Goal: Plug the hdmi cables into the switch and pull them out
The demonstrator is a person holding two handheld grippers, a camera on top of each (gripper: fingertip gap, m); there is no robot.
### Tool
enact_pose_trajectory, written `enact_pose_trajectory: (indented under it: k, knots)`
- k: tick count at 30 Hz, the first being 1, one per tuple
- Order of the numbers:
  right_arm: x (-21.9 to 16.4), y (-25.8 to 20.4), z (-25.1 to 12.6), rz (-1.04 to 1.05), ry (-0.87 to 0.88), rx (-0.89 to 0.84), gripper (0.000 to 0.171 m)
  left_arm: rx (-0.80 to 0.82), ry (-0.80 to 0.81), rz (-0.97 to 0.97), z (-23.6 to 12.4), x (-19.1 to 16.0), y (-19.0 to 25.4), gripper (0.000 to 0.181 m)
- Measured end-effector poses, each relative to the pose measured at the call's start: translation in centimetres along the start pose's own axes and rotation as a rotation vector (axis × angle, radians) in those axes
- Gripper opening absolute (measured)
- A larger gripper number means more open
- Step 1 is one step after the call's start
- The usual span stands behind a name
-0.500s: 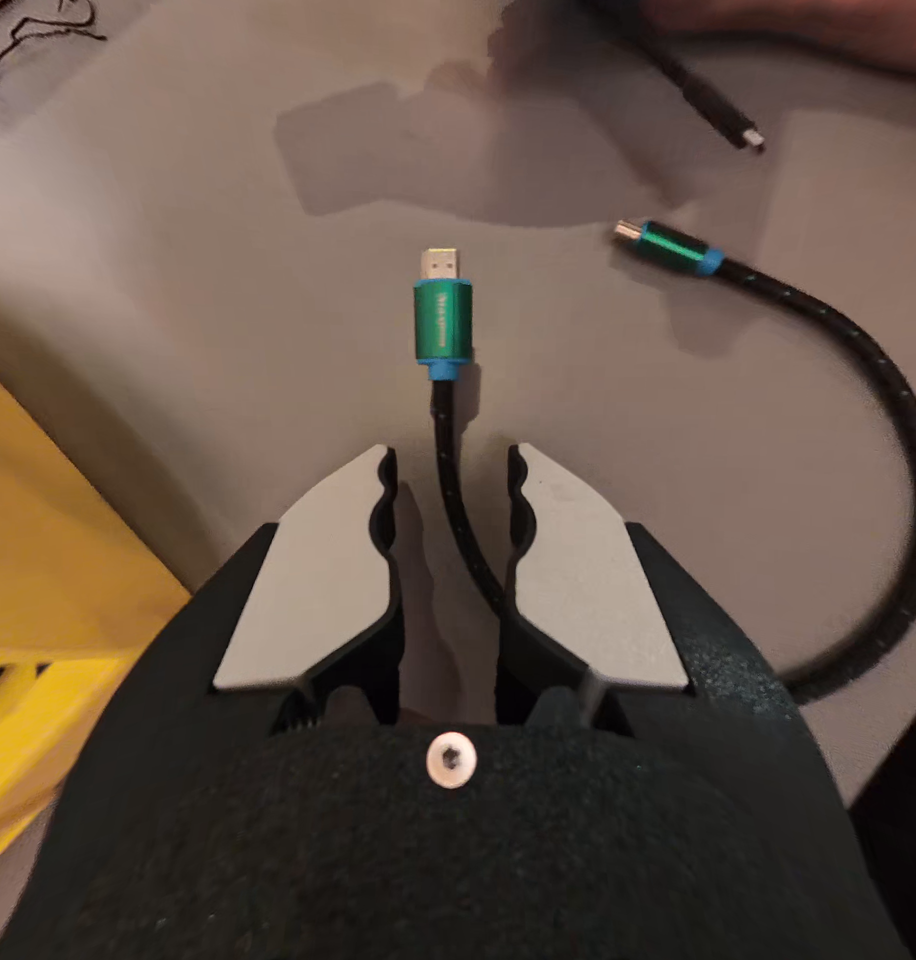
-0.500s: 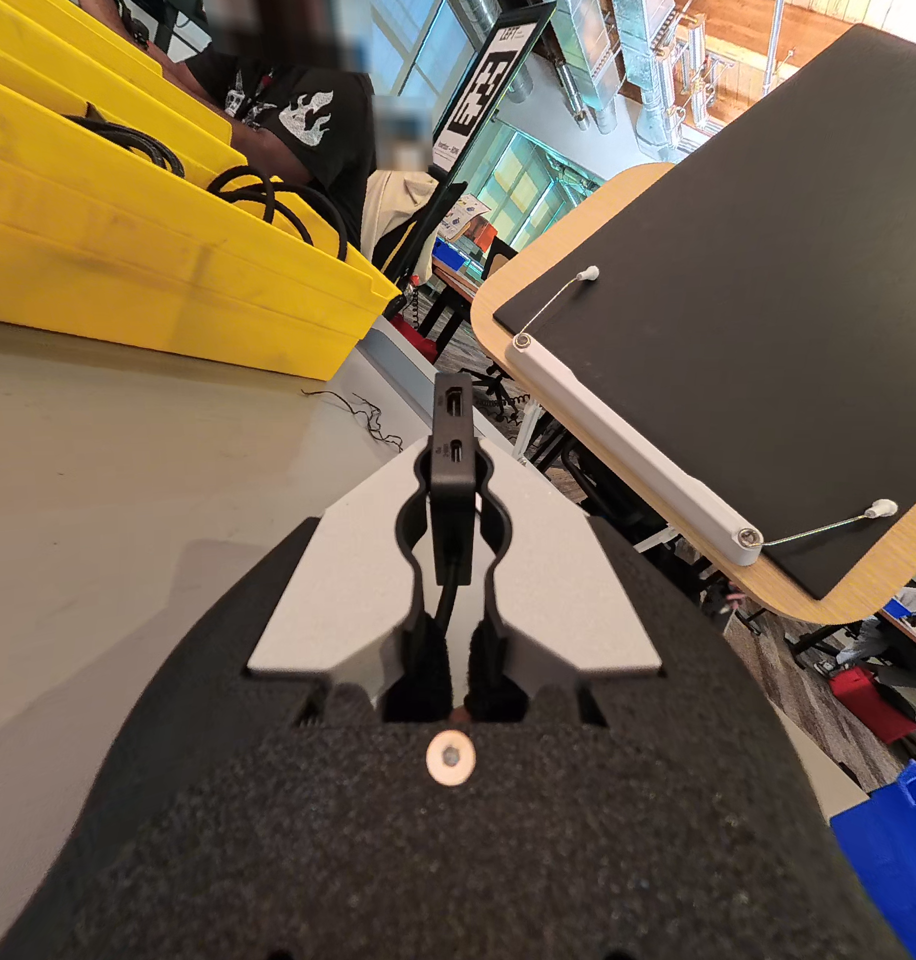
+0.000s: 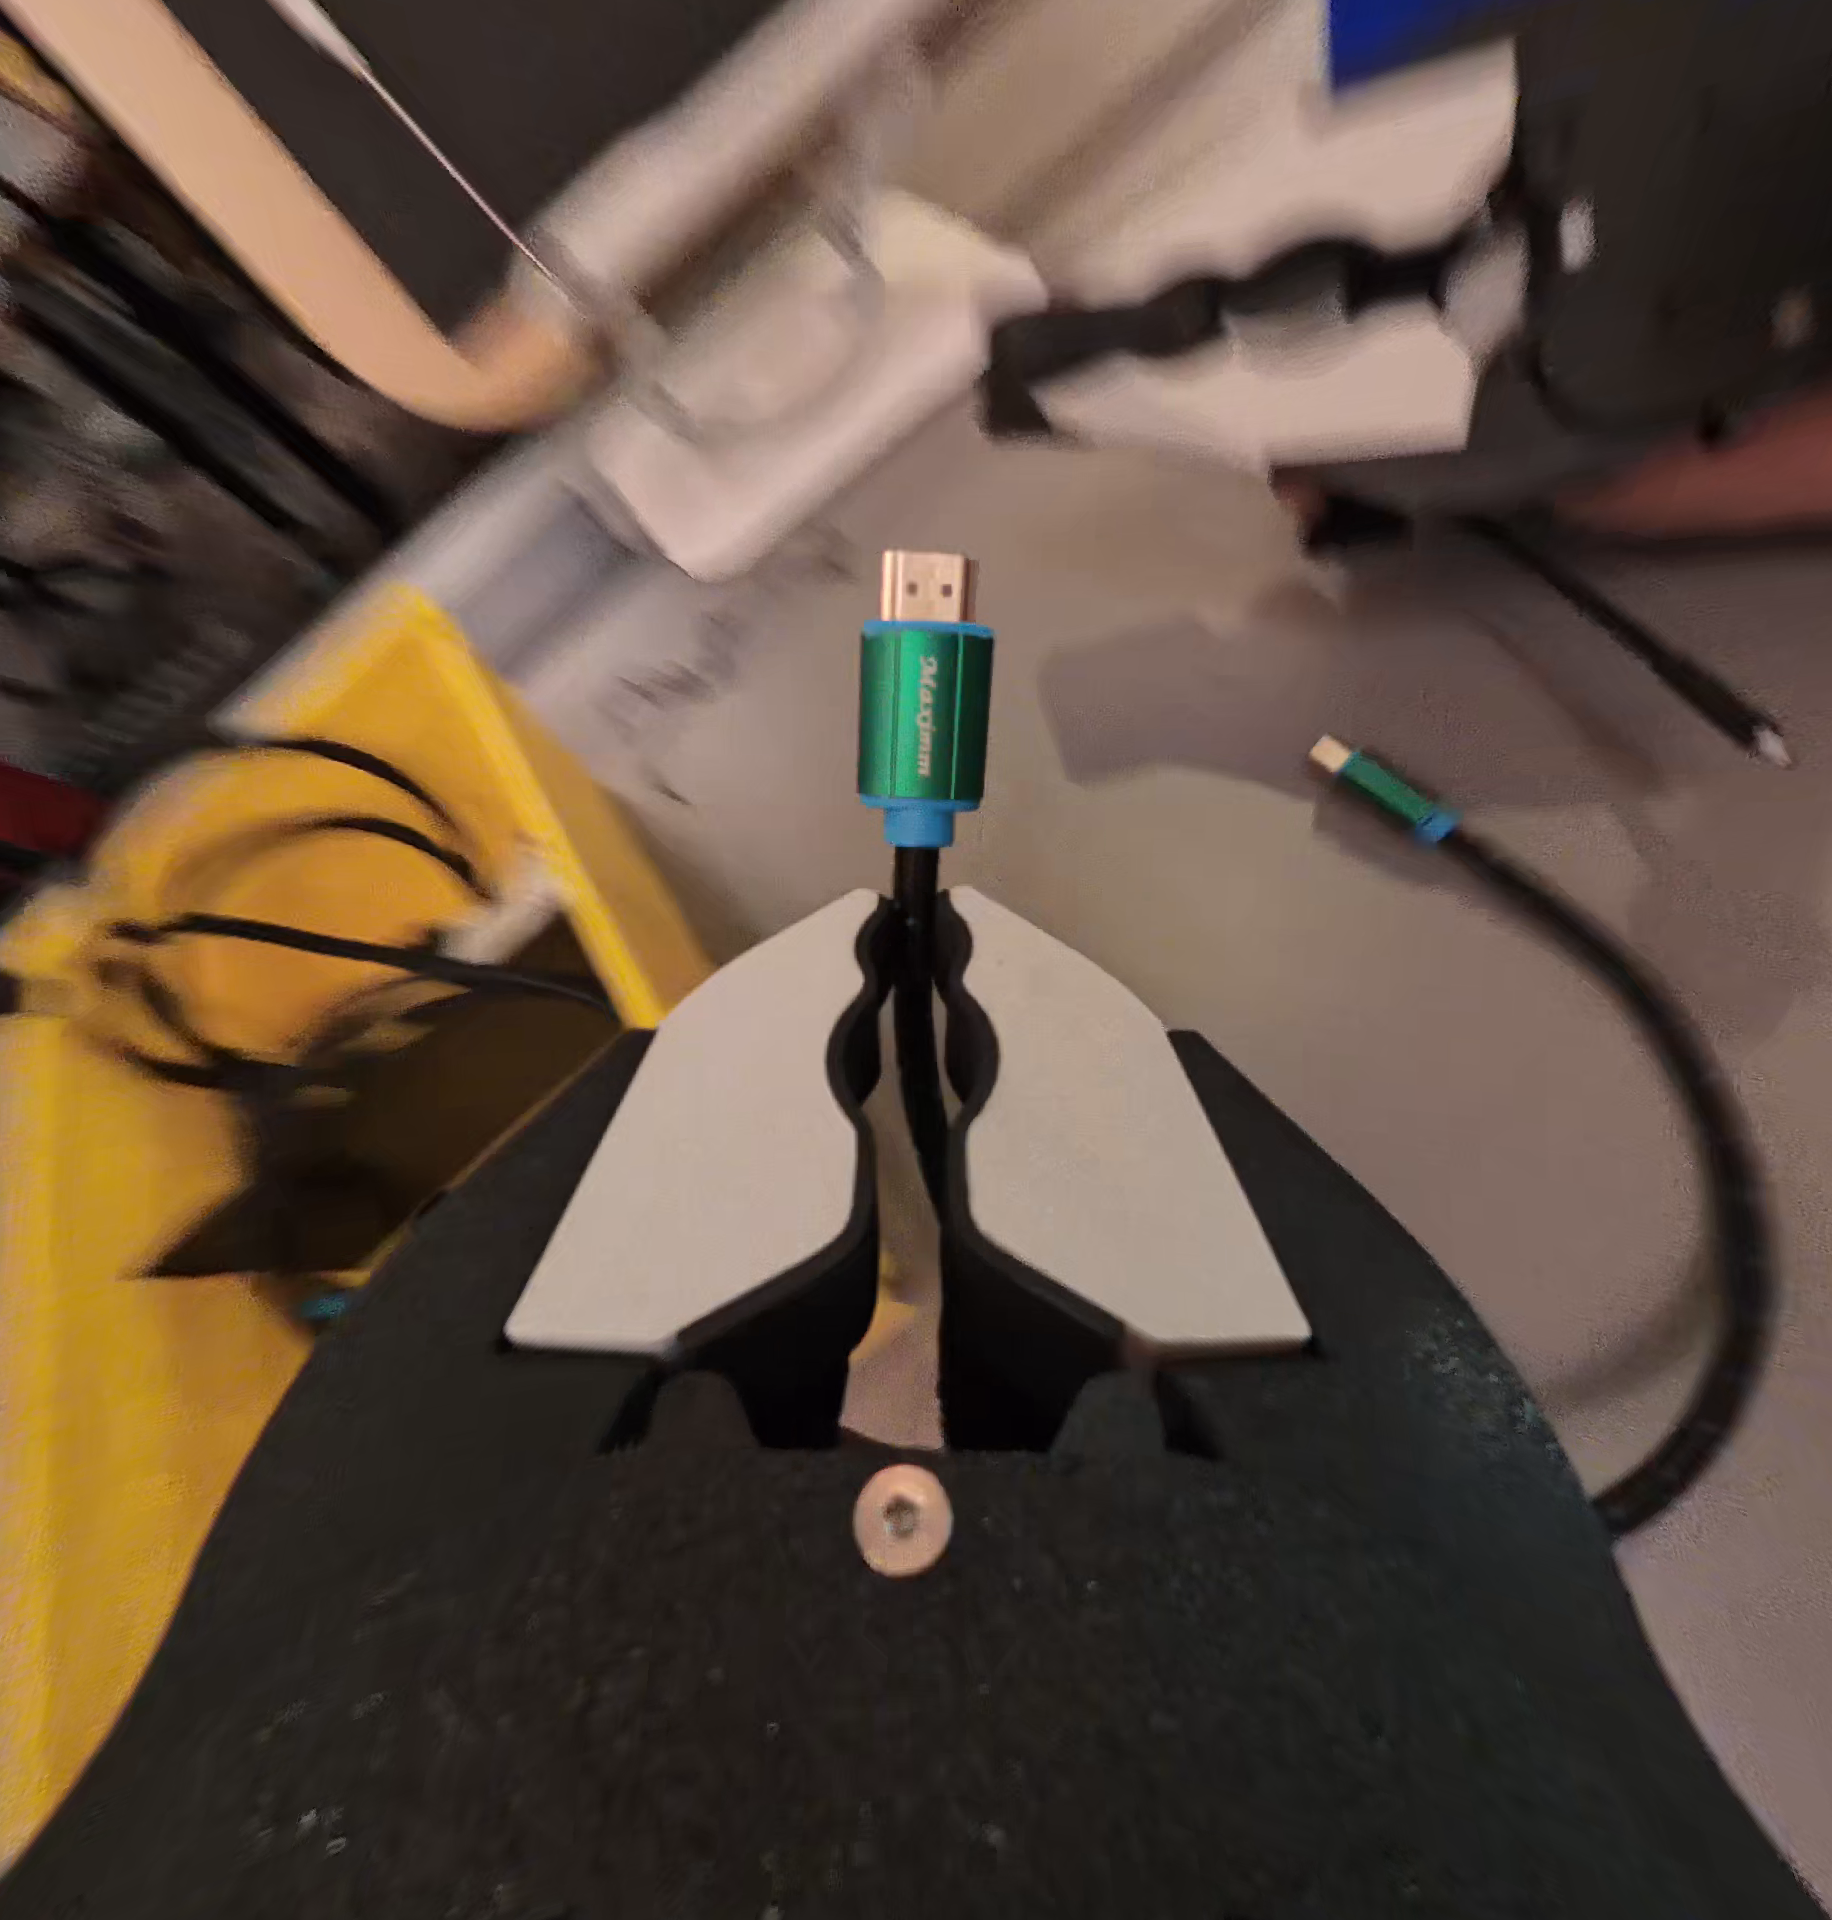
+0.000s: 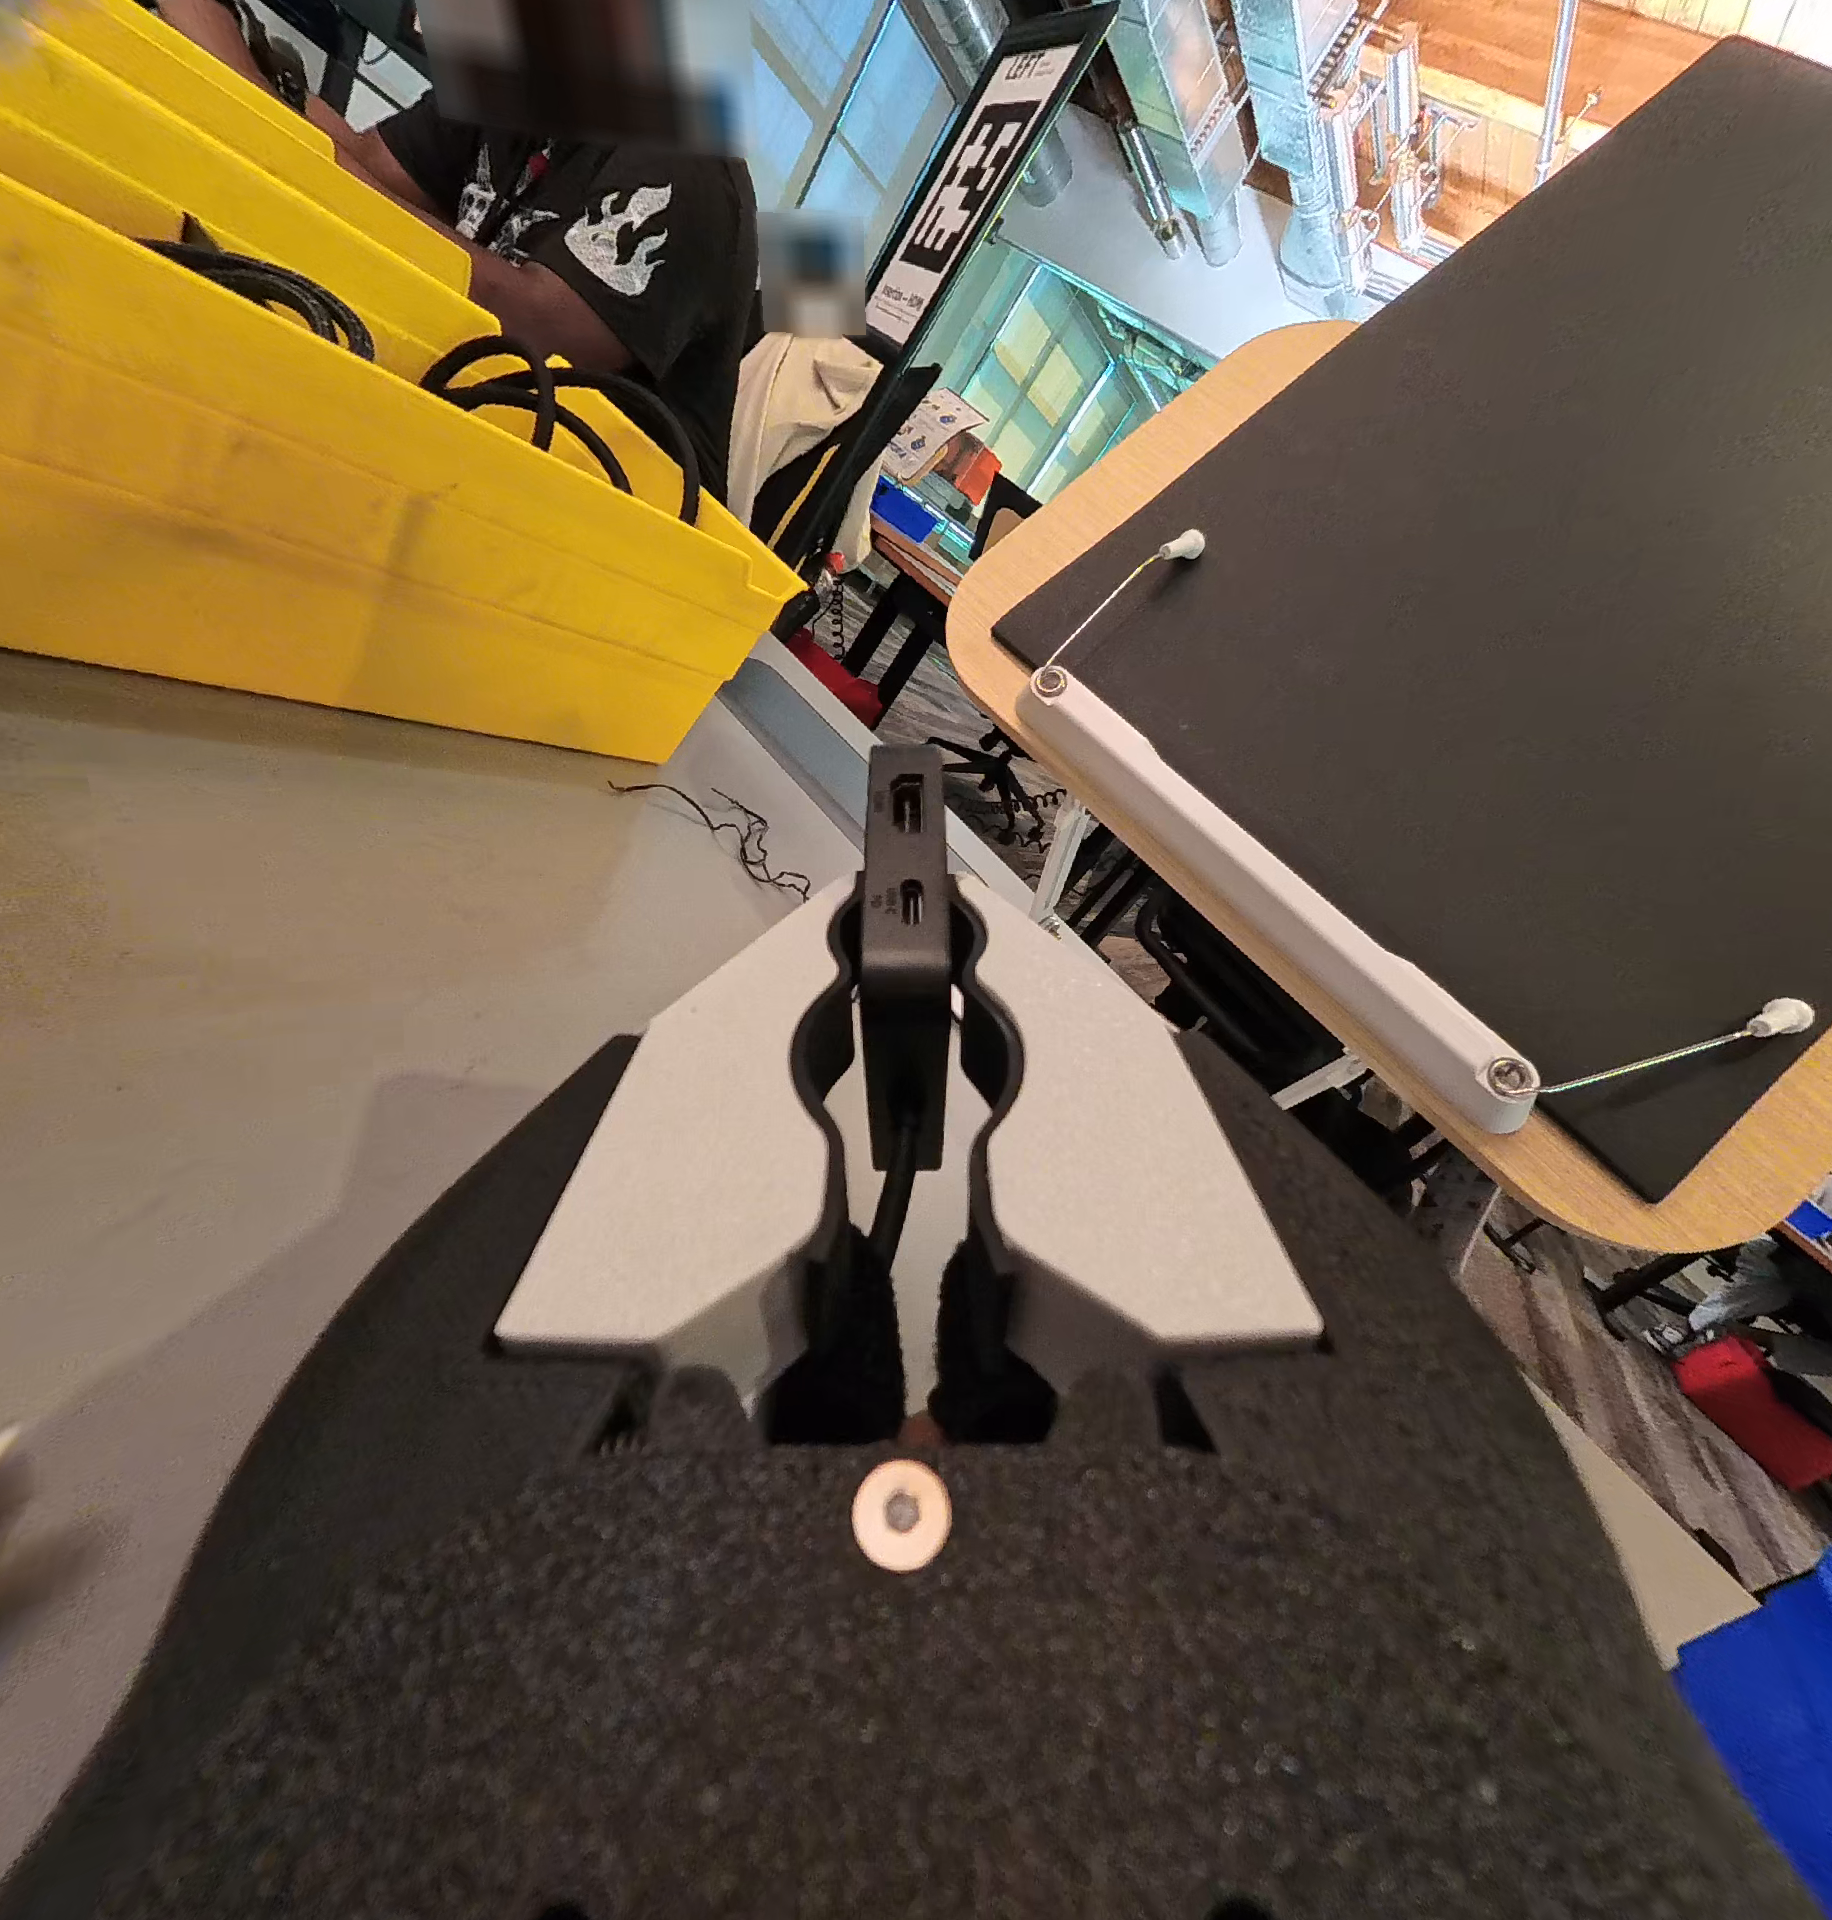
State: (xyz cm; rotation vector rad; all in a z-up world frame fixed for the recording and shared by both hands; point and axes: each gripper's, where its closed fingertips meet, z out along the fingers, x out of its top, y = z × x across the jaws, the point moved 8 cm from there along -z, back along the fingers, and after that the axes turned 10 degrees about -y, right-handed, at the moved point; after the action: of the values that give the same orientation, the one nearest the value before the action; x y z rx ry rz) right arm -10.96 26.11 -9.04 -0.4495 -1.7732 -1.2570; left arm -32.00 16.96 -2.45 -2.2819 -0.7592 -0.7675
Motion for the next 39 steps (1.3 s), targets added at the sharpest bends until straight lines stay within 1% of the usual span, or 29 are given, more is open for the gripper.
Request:
enact_pose_trajectory:
  k: [2,4,5,6,8,10,12,14,16,20,22,24,26,28,29,31,32,34,35,36,37,38,39]
  knots:
    - [0.0,0.1,0.0,0.01,0.001,-0.003,0.012,0.165,0.111,0.071,-4.1,2.5,-1.2,0.006]
    - [0.0,0.3,0.0,0.025,0.004,-0.007,0.012,0.368,0.19,0.189,-7.7,4.3,-1.2,0.007]
    - [-0.1,0.4,0.0,0.035,0.003,-0.005,0.012,0.417,0.214,0.248,-8.8,4.8,-0.5,0.007]
    - [-0.1,0.5,0.0,0.043,0.0,-0.003,0.012,0.409,0.216,0.295,-9.3,5.0,0.5,0.007]
    - [-0.2,0.6,0.1,0.053,-0.002,-0.006,0.013,0.335,0.19,0.36,-8.7,4.4,3.0,0.006]
    - [-0.2,0.7,0.1,0.061,-0.003,-0.005,0.013,0.217,0.154,0.392,-7.1,2.9,5.8,0.006]
    - [-0.2,0.7,0.0,0.062,-0.006,-0.007,0.013,0.052,0.109,0.376,-5.4,0.9,8.7,0.006]
    - [-0.3,0.8,0.0,0.071,-0.006,-0.005,0.012,-0.056,0.1,0.34,-4.8,-0.5,10.9,0.006]
    - [-0.3,0.8,0.0,0.073,-0.004,-0.005,0.013,-0.148,0.062,0.293,-4.3,-1.5,12.1,0.006]
    - [-0.3,0.8,0.1,0.072,-0.008,0.0,0.012,-0.326,0.057,0.106,-4.3,-2.3,11.9,0.007]
    - [-0.3,0.7,0.1,0.073,-0.008,0.003,0.013,-0.455,0.075,-0.01,-4.5,-2.2,11.0,0.006]
    - [-0.3,0.8,0.1,0.073,-0.009,0.001,0.013,-0.607,0.132,-0.157,-5.2,-1.8,9.5,0.006]
    - [-0.3,0.8,0.0,0.074,-0.009,0.002,0.012,-0.671,0.202,-0.27,-6.0,-1.5,7.1,0.006]
    - [-0.3,0.8,0.1,0.074,-0.01,0.002,0.012,-0.665,0.241,-0.293,-7.2,-1.3,4.8,0.006]
    - [-0.3,0.8,0.1,0.075,-0.01,0.002,0.012,-0.637,0.243,-0.282,-7.9,-1.1,3.9,0.006]
    - [-0.3,0.8,0.1,0.075,-0.011,0.004,0.012,-0.602,0.203,-0.239,-9.6,-0.7,2.4,0.006]
    - [-0.4,0.8,0.1,0.076,-0.012,0.004,0.012,-0.592,0.155,-0.193,-10.6,-0.5,2.0,0.006]
    - [-0.4,0.8,0.1,0.076,-0.012,0.005,0.012,-0.515,0.049,-0.057,-12.5,-0.2,1.6,0.006]
    - [-0.4,0.8,0.1,0.076,-0.013,0.006,0.012,-0.441,-0.02,0.017,-13.2,-0.2,1.5,0.006]
    - [-0.4,0.8,0.2,0.076,-0.014,0.008,0.012,-0.339,-0.088,0.089,-13.8,-0.3,1.3,0.006]
    - [-0.4,0.8,0.2,0.076,-0.015,0.009,0.012,-0.27,-0.177,0.167,-14.1,-0.6,1.4,0.006]
    - [-0.4,0.7,0.2,0.074,-0.017,0.009,0.013,-0.23,-0.245,0.239,-14.2,-1.1,1.9,0.006]
    - [-0.4,0.7,0.3,0.073,-0.018,0.011,0.013,-0.229,-0.281,0.278,-14.0,-1.4,2.6,0.006]
